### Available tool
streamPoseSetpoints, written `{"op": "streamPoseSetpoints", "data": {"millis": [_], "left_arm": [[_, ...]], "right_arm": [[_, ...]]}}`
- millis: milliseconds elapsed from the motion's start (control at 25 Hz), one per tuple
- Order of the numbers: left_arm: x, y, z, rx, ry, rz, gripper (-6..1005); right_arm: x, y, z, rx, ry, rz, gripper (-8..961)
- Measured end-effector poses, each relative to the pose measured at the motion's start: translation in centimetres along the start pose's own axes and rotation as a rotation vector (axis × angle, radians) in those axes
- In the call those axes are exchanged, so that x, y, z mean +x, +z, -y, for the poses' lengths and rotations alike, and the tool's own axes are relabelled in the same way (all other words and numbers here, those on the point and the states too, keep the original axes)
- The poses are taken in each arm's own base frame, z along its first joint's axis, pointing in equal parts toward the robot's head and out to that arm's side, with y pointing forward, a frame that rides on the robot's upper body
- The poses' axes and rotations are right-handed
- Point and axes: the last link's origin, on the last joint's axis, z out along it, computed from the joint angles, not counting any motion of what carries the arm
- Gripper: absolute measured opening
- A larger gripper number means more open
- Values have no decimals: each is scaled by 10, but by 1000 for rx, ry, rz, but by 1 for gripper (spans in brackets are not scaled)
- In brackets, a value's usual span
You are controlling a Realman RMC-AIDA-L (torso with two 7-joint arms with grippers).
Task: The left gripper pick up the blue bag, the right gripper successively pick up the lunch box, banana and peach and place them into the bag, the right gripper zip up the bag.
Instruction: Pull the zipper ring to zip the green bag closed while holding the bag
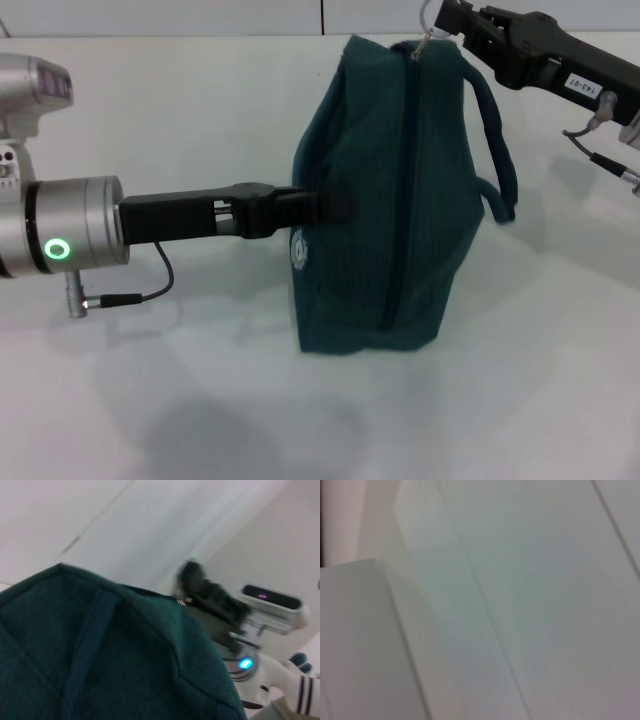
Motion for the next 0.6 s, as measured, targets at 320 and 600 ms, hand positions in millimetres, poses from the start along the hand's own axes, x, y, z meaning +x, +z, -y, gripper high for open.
{"op": "streamPoseSetpoints", "data": {"millis": [320,600], "left_arm": [[-6,-9,-10,-64,-2,10,143],[-10,-24,-7,-35,-27,-14,149]], "right_arm": [[7,0,14,104,12,-30,40],[22,-2,17,154,54,-61,45]]}}
